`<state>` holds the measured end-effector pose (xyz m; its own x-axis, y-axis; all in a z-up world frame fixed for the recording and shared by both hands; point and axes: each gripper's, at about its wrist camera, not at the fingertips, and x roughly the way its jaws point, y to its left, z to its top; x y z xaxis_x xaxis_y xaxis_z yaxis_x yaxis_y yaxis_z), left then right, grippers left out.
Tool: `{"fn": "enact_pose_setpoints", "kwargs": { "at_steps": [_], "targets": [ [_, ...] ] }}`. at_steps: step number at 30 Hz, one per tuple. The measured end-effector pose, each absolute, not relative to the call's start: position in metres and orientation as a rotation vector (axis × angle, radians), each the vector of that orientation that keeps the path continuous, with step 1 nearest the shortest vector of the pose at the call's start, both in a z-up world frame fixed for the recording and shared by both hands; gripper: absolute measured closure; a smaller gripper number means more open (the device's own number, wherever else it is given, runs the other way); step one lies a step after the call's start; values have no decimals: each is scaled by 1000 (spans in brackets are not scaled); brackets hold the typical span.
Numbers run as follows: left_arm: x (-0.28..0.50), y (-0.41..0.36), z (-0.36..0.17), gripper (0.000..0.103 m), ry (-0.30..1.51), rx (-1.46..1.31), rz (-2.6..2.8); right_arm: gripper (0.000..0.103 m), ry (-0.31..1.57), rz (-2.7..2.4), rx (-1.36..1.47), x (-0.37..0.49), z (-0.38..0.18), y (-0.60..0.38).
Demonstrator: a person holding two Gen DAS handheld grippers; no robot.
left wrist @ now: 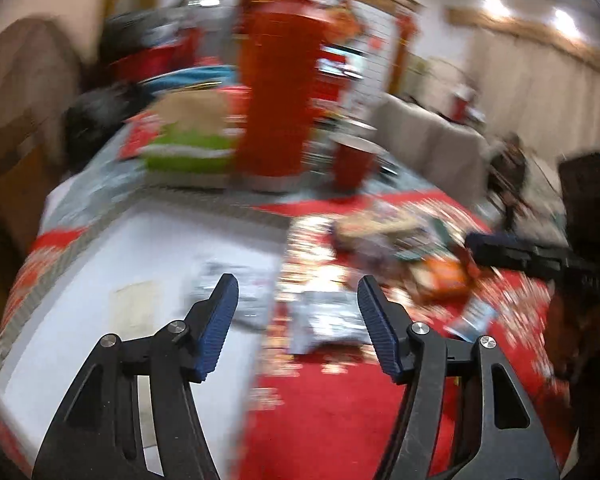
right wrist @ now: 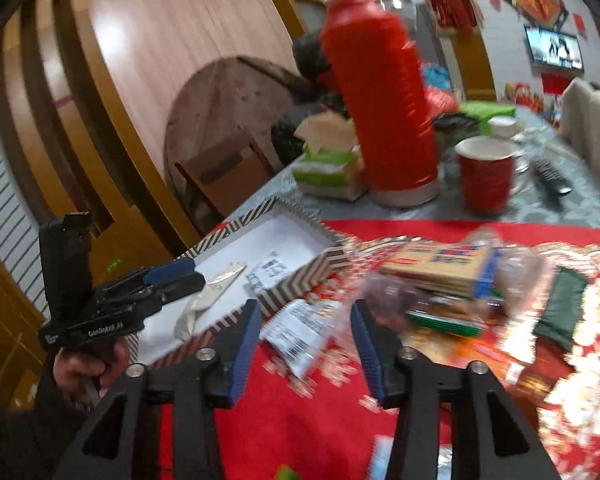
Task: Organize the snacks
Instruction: 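Grasp white pink-print packet with left tool while right tool grasps light blue packet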
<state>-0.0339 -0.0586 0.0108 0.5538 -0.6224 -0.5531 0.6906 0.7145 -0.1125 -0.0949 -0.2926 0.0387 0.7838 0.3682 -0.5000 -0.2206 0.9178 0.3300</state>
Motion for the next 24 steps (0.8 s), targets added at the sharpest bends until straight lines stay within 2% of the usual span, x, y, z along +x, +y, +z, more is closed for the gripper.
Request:
{"fn": "enact_pose_setpoints", "kwargs": {
  "at_steps": [6,11,14,17,20,24],
  "targets": [
    [-46,-121,-14,41,667,301,-841,53,554,320,229,-149,16,-329],
    [-21,-134,-38,41,794,300,-792,52,670,287,115,-156,-5,-330],
    [-16,-136,-43,41,797,312,-731,51,717,300,62,-154,-13,-324],
    [-13,-134,-45,36,804,302,-701,46,762,322,-57,-149,-22,-311],
    [-14,-136,-49,35,790,334,-672,46,789,324,-126,-142,-27,-312],
    [-18,-142,-53,29,781,372,-668,45,828,378,-183,-130,-28,-317]
  ]
}}
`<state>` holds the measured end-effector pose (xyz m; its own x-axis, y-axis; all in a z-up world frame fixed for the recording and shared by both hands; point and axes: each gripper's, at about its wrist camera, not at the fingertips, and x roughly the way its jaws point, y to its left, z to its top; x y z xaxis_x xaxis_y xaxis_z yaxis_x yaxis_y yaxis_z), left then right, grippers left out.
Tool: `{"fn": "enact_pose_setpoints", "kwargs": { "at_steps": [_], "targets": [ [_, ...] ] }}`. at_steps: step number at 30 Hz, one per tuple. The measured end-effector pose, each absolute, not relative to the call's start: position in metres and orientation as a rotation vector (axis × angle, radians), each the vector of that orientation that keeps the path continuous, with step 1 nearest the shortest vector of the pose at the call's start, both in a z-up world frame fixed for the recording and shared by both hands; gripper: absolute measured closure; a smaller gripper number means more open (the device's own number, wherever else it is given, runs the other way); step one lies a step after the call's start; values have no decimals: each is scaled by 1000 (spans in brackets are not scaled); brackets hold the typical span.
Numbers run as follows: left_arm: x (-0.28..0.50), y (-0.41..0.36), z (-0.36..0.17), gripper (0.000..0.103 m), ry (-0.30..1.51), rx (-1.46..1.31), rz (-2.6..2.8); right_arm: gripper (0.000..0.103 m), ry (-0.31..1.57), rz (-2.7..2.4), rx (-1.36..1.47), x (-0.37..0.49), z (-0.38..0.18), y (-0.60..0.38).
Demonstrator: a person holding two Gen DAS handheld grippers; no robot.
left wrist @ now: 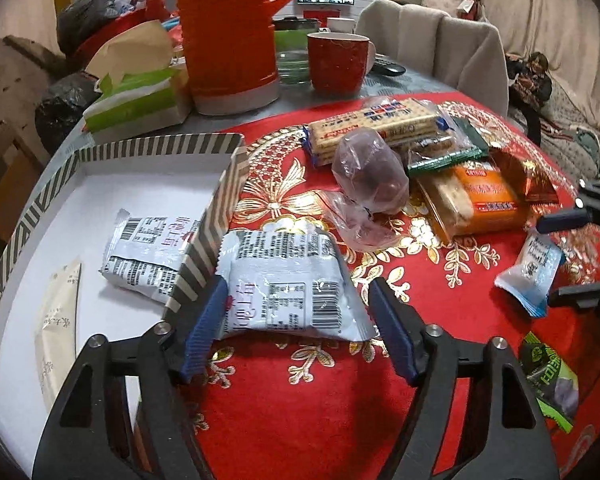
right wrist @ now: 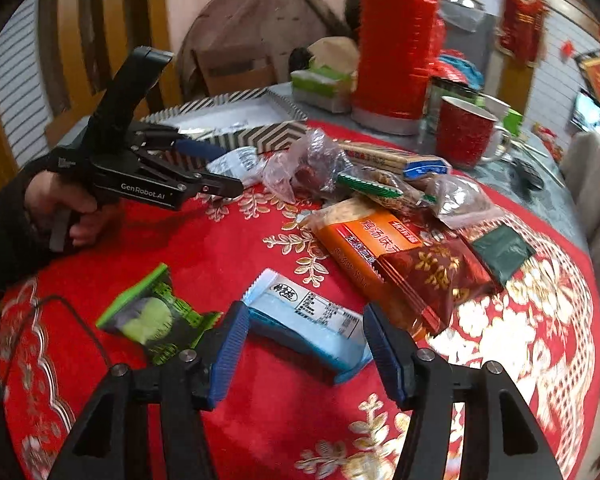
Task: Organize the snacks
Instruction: 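Grasp white pink-print packet with left tool while right tool grasps light blue packet, then lower white packet into tray and open left tool while right carries blue packet over tray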
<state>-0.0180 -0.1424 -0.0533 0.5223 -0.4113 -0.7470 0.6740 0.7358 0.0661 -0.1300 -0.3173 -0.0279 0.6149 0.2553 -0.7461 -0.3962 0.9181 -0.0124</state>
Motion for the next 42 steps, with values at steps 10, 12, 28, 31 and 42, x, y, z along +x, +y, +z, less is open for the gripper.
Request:
{"fn": "enact_pose_setpoints", "kwargs": {
  "at_steps": [10,12,28,31,42],
  "targets": [
    [-15,-144,-51,29,788,337,-703,56,864,448,-146,-115,-40,-317],
    [-15,-146,-51,29,790,335,-708,69,860,449,-130,-116,-39,-318],
    [-14,-135,-43,68,751,278,-609,75,571,368,78,-144,13,-340],
    [-22,-130,-33,74,725,246,-636,74,434,314,219,-159,32,-376],
    [-42,-128,-20,83,728,160,-832,75,425,233,349,-147,20,-399]
  ]
}}
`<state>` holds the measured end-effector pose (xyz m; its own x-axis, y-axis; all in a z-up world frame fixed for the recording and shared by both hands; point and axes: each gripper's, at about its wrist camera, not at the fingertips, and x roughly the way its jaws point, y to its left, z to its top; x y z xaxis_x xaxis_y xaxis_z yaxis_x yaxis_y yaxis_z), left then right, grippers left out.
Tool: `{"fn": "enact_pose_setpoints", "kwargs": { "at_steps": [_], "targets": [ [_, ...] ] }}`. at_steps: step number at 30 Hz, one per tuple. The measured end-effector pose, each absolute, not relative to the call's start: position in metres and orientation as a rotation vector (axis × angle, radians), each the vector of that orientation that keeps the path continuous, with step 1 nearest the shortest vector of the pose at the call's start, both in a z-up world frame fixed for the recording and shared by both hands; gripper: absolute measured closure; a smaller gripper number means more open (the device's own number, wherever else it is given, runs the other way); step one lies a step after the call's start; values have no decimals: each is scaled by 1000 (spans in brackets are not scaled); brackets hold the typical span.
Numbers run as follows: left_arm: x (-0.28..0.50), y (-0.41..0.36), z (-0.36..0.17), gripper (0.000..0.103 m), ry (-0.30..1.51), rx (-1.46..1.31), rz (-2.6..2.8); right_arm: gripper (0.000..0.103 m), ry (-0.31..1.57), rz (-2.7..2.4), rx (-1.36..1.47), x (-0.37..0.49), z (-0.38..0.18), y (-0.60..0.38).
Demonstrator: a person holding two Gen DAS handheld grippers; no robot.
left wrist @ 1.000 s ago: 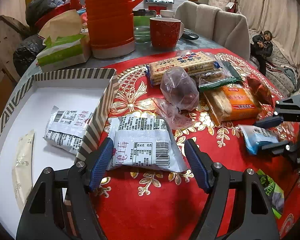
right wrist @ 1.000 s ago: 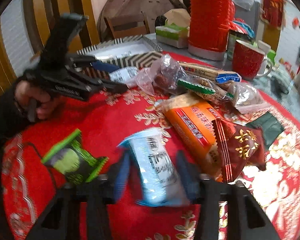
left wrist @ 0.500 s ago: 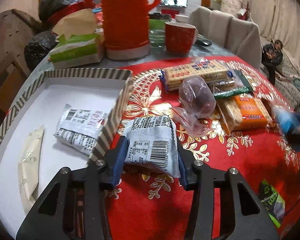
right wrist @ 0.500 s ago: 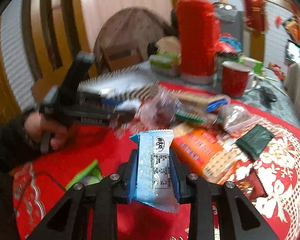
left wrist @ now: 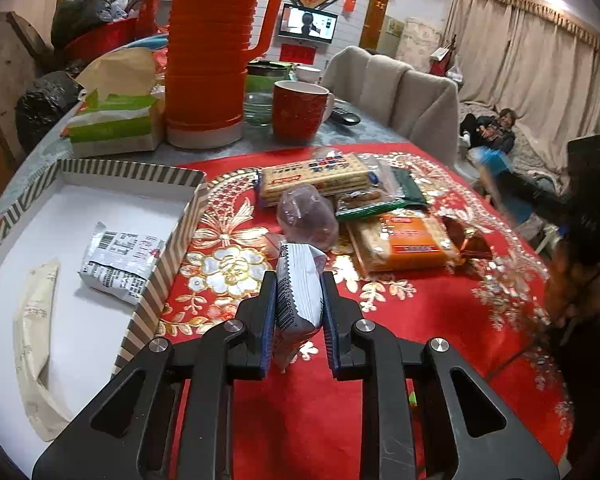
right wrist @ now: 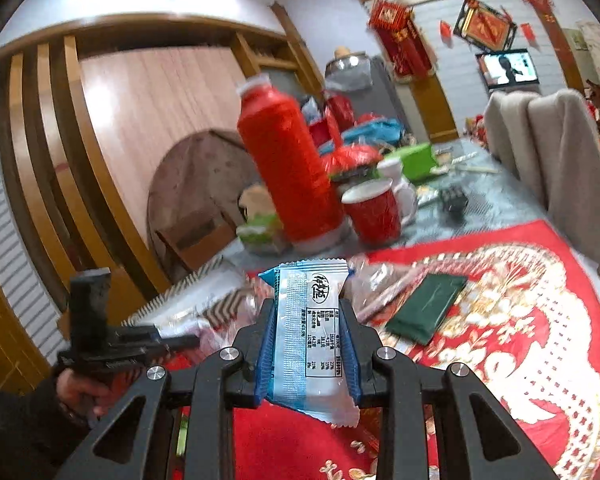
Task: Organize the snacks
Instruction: 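Lower white packet into tray and open left tool while right carries blue packet over tray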
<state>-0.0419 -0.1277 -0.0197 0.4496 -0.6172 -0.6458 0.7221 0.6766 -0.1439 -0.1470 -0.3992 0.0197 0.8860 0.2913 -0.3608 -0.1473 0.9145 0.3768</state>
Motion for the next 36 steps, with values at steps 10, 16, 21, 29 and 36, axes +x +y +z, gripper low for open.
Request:
{"fn": "enact_pose_setpoints", "kwargs": {
  "at_steps": [10,16,21,29,36],
  "targets": [
    [-43,-113,-7,84,724,71,-893,74,350,422,527,-150,28,-370],
    [-44,-106,1,84,694,69,-870,74,396,511,574,-129,35,-319],
    [-34,-78,19,84,644,-3,-833,74,464,513,585,-98,30,-272],
    [6,-3,37,84,606,-147,-603,74,564,412,496,-56,30,-231],
    [37,39,20,85,667,-142,-359,74,731,291,364,0,23,-182]
  ]
}}
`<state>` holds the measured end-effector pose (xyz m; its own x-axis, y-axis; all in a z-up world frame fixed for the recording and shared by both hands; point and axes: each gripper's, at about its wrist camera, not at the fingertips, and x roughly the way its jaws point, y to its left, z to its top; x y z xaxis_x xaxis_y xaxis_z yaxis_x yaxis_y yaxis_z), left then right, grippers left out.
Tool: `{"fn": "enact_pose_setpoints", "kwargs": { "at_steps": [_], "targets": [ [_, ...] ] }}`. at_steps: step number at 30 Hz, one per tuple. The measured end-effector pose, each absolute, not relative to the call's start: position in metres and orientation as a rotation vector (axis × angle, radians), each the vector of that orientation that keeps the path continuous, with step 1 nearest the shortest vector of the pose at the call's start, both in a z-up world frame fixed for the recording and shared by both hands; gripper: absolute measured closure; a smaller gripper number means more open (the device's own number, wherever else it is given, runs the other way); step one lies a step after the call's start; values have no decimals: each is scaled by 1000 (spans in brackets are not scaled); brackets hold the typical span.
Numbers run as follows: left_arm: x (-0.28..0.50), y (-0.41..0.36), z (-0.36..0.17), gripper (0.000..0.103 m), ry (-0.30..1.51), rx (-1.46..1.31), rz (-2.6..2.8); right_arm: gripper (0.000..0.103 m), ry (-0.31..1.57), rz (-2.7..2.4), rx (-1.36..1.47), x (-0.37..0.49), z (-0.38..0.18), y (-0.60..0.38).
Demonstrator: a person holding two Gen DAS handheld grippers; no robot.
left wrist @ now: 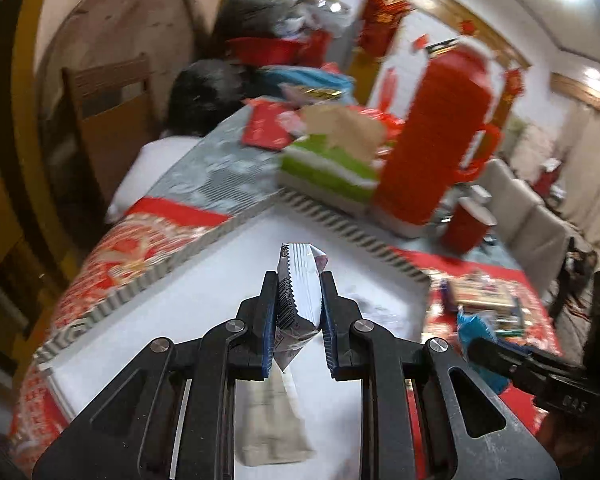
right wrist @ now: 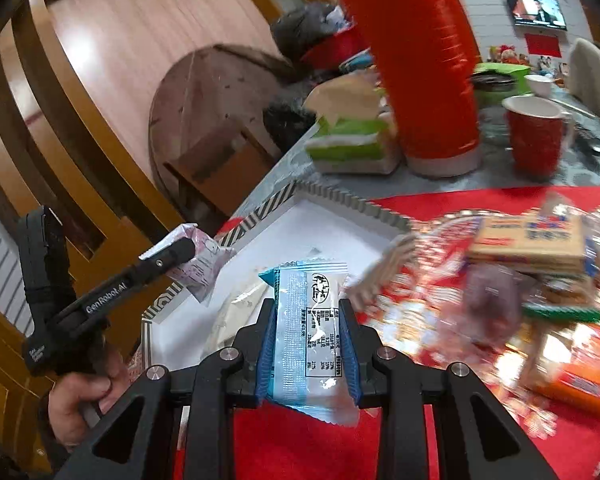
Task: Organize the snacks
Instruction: 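Lower white packet into tray and open left tool while right carries blue packet over tray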
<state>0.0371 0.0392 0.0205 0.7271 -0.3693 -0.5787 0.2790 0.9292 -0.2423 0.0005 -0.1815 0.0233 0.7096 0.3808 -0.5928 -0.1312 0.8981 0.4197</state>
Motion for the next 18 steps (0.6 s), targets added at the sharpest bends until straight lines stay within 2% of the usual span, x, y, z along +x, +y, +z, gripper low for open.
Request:
{"fn": "enact_pose_setpoints", "kwargs": {
  "at_steps": [6,18],
  "targets": [
    [44,44,8,85,698,-120,-312,74,767,304,291,38,16,-132],
    [45,45,9,84,694,-121,-295,74,820,232,313,56,-11,-120]
  ]
}}
